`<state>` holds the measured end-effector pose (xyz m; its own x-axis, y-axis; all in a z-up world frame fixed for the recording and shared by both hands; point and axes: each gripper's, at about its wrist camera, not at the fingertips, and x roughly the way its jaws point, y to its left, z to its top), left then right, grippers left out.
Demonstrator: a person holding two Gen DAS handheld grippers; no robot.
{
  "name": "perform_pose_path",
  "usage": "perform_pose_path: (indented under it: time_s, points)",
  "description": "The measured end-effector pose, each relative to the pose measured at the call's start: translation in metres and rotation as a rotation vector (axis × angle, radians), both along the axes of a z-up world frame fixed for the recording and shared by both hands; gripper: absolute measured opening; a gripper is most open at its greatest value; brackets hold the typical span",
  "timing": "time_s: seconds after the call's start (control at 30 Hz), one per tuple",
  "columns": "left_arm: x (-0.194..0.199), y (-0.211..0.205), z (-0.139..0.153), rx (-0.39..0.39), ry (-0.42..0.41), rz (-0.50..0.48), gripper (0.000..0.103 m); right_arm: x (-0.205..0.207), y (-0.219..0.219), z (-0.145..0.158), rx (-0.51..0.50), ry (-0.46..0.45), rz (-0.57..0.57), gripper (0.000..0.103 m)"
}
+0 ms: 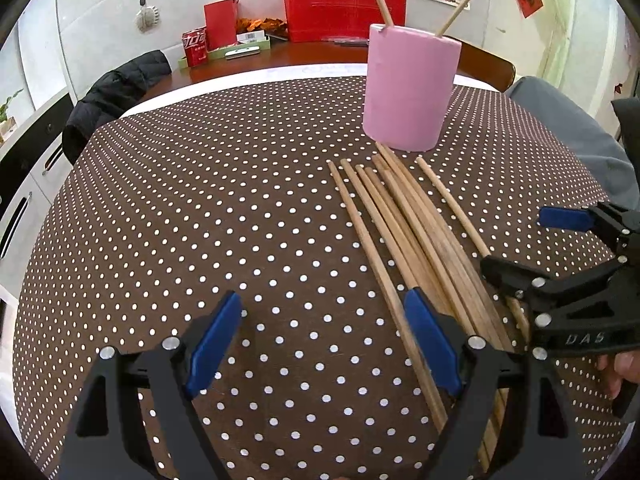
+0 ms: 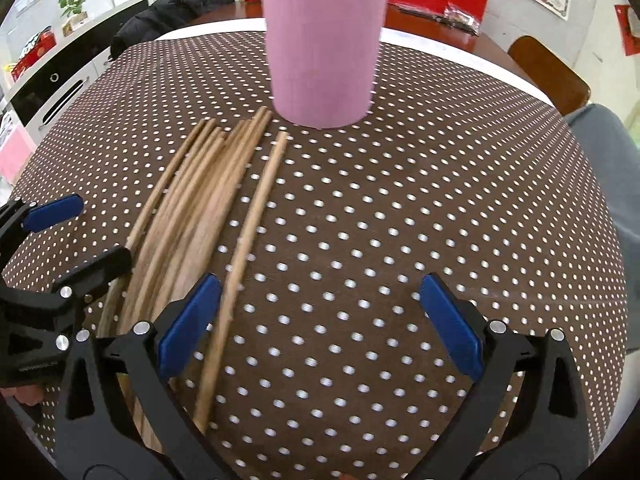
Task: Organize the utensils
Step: 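Open both tools and lower them back toward the stick pile, then grasp another wooden stick with the right tool while the left tool grasps one too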
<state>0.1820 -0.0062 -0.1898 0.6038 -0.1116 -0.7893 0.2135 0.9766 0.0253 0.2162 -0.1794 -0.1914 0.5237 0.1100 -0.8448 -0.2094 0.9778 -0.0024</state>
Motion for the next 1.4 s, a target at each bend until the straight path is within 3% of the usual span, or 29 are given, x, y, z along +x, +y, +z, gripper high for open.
perform_pose_path:
  time_s: [0.17,0.37,0.4,0.43,0.47,0.5,0.53,0.57,0.7,0.8,1.07,1.4]
  points:
    - [0.012,-0.007,-0.001,0.051,0.009,-0.002,0.083,0.004,-0.016,0.002,0.018,0.01,-0.015,0.085]
    - [0.028,-0.005,-0.002,0.026,0.045,0.001,0.081,0.018,-0.008,0.006,0.016,0.01,0.002,0.069]
    - [0.028,-0.006,0.0,0.011,0.047,-0.019,0.071,0.02,-0.004,0.006,0.013,0.009,0.006,0.065]
    - [0.029,-0.005,0.001,0.014,0.044,-0.03,0.055,0.023,-0.001,0.007,0.011,0.007,0.013,0.061]
    - [0.029,-0.007,0.002,0.013,0.041,-0.05,0.043,0.024,0.002,0.007,0.014,0.006,0.018,0.045]
    - [0.028,-0.01,0.004,0.016,0.043,-0.067,0.019,0.026,0.006,0.009,0.013,0.006,0.029,0.025]
    - [0.028,-0.012,0.005,0.016,0.048,-0.076,0.01,0.028,0.011,0.011,0.01,0.01,0.04,0.018]
    - [0.028,-0.012,0.005,0.012,0.054,-0.081,0.009,0.027,0.013,0.011,0.014,0.016,0.049,0.008]
    - [0.026,0.0,0.009,-0.048,0.044,-0.057,0.007,0.02,0.003,0.012,0.116,0.022,0.065,0.006]
    - [0.022,0.01,0.018,-0.105,0.005,-0.017,0.007,0.01,-0.01,0.018,0.184,-0.024,0.069,0.006]
    - [0.019,0.021,0.064,-0.224,-0.169,0.034,0.007,-0.008,-0.038,0.05,0.363,-0.146,0.06,0.006]
    - [0.03,0.005,0.128,-0.286,-0.39,-0.023,0.006,-0.014,-0.063,0.095,0.494,-0.297,0.025,0.006]
